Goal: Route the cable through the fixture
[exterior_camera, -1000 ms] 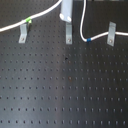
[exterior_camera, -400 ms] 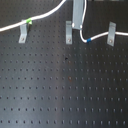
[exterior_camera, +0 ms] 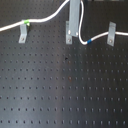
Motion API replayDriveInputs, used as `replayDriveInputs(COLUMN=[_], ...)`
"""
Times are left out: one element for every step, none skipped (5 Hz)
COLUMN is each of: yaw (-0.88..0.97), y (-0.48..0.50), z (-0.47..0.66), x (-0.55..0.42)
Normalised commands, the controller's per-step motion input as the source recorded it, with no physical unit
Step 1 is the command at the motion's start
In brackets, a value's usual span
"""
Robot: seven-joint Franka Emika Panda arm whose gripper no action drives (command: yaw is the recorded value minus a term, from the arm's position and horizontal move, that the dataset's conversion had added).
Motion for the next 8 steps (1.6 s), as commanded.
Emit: replayDriveInputs(yaw=[0.03, 0.00, -0.32, -0.17, -0.15, -0.27, -0.08, 0.00], y=[0.084, 0.019, 0.467, 0.083, 0.274, 0.691, 0.189, -0.047], z=[0.51, 0.00, 0.42, 0.00, 0.36, 0.53, 0.00, 0.04], x=[-0.440, 0.004, 0.018, 0.012, -0.110, -0.063, -0.001, -0.060])
